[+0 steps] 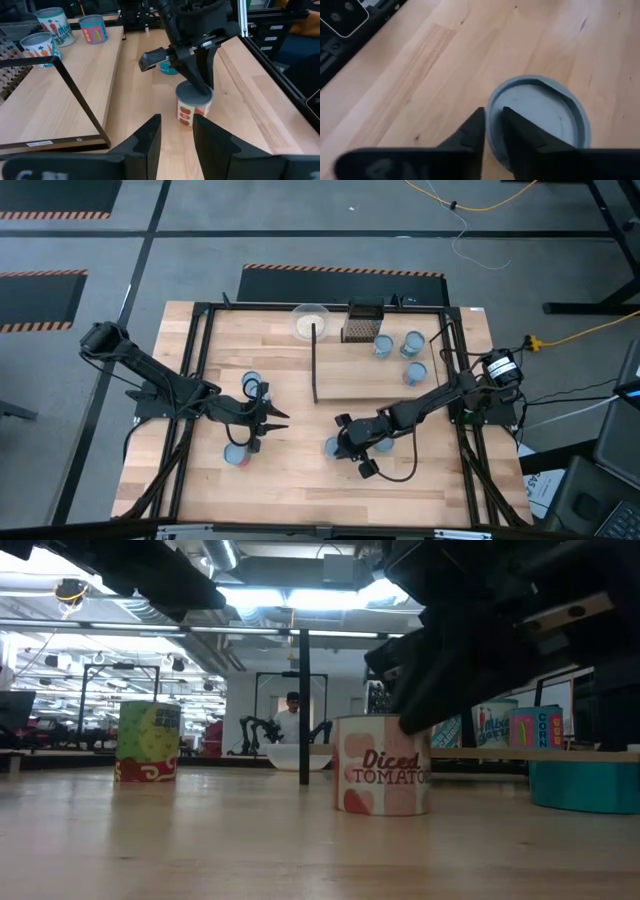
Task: Pick and place cans onto a shelf
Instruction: Put the canned diced tomatoes on the shelf
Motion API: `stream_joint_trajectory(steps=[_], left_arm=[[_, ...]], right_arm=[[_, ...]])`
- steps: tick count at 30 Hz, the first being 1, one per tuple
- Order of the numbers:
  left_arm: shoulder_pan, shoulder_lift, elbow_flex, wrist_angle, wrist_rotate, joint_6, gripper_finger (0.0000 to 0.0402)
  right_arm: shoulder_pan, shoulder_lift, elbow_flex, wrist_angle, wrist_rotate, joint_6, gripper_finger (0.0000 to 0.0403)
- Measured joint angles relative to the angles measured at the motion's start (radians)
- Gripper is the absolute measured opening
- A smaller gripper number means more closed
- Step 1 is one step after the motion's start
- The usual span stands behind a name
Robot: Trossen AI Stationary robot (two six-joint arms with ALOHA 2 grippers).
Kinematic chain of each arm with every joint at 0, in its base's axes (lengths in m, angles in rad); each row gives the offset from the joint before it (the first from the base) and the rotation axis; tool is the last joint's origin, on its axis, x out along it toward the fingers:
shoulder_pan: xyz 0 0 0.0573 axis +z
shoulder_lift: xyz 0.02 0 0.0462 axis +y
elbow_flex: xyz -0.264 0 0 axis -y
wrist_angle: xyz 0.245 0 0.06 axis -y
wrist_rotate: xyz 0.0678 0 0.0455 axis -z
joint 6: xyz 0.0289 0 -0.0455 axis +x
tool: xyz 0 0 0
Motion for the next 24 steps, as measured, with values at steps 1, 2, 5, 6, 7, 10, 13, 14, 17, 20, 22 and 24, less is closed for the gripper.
stream_joint_trajectory(steps=[1,2,5,6,7,10,13,14,17,20,22,24], left_arm=[[0.000,0.000,0.000,0.000,0.000,0.000,0.0105],[0.000,0.000,0.000,0.000,0.000,0.000,0.0105],[0.000,0.000,0.000,0.000,0.000,0.000,0.0105],[0.000,0.000,0.000,0.000,0.000,0.000,0.0105],[0.000,0.000,0.000,0.000,0.000,0.000,0.0105],[0.000,0.000,0.000,0.000,0.000,0.000,0.0105],[0.000,0.000,0.000,0.000,0.000,0.000,0.0105],[0.000,0.000,0.000,0.000,0.000,0.000,0.0105],[0.000,0.000,0.000,0.000,0.000,0.000,0.0105],[0.000,0.000,0.000,0.000,0.001,0.000,0.0105],[0.000,0.000,0.000,0.000,0.001,0.000,0.0105],[0.000,0.000,0.000,0.000,0.002,-0.001,0.0105]], right_arm=[[0.000,0.000,0.000,0.000,-0.001,0.000,0.0049],[0.000,0.000,0.000,0.000,-0.001,0.000,0.0036],[0.000,0.000,0.000,-0.001,-0.003,0.001,0.0011],[0.000,0.000,0.000,-0.001,-0.003,0.002,0.0011],[0.000,0.000,0.000,-0.001,-0.003,0.005,0.0012],[0.000,-0.008,-0.002,-0.008,-0.001,0.004,0.0016],[0.000,-0.038,-0.006,-0.037,0.004,0.000,0.0011],[0.000,-0.053,-0.008,-0.054,0.004,-0.004,0.0008],[0.000,-0.123,-0.007,-0.100,0.005,-0.023,0.0007],[0.000,-0.202,-0.006,-0.181,0.014,-0.026,0.0013],[0.000,-0.265,-0.006,-0.231,0.019,-0.032,0.0014],[0.000,-0.332,-0.005,-0.285,0.019,-0.052,0.0013]])
